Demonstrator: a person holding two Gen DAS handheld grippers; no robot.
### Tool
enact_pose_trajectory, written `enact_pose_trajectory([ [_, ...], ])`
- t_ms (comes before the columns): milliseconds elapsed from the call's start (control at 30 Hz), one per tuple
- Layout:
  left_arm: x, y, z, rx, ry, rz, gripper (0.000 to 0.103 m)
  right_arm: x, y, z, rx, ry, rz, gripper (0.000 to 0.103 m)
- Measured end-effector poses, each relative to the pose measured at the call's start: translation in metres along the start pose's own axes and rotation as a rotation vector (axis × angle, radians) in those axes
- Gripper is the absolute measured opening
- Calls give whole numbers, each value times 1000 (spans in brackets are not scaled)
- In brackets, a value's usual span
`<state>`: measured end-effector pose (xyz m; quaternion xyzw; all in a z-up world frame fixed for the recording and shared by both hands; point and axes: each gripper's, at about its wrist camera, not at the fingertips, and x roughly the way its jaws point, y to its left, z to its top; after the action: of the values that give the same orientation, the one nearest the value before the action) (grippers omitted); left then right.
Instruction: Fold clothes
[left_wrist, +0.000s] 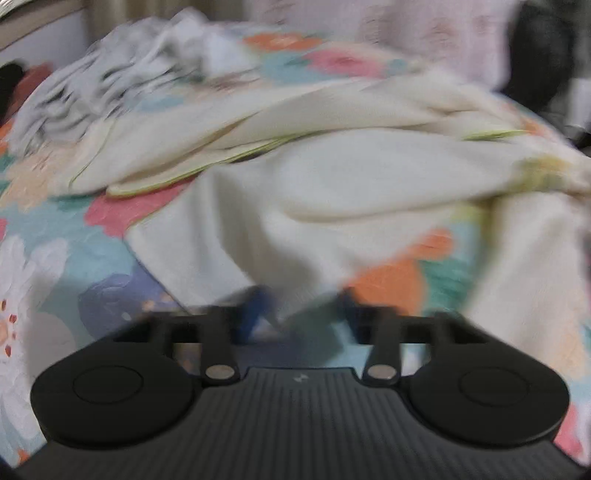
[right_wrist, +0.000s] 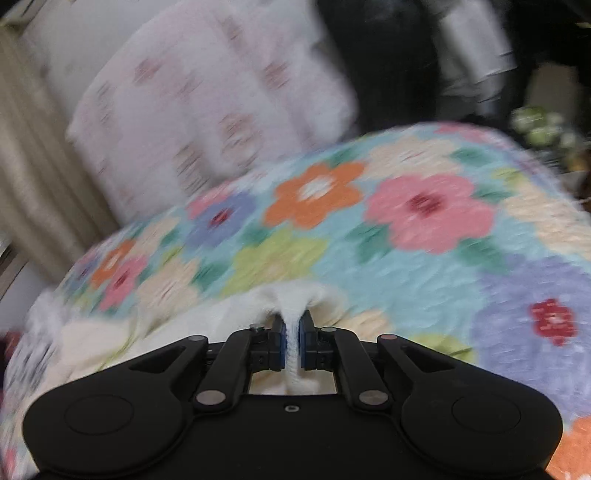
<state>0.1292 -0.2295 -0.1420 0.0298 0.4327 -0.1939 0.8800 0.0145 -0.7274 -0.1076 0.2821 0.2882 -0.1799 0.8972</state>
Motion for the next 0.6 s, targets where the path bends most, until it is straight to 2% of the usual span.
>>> enact_pose_trajectory([
  [67,5,8,15,-34,-41,30,1,11,6,-6,-52,59,33,8],
  [167,1,18,40,-59,-123,90,1,19,19,-11,-130,57,-3,8],
  [233,-23,23,65,-54,-216,136,1,9,23,-8,-132,-10,14,8],
  [300,-59,25,93,-47,-326,160,1,-5,25,-3,-117,-88,46,8],
  [367,-97,25,119,-10,-404,166,1,-23,29,2,-118,-163,76,8],
  [467,-136,20,148,56,-430,213,1,-30,35,4,-121,-184,134,8],
  [600,-180,26,159,31,-488,223,1,-23,43,-1,-118,-168,144,8],
])
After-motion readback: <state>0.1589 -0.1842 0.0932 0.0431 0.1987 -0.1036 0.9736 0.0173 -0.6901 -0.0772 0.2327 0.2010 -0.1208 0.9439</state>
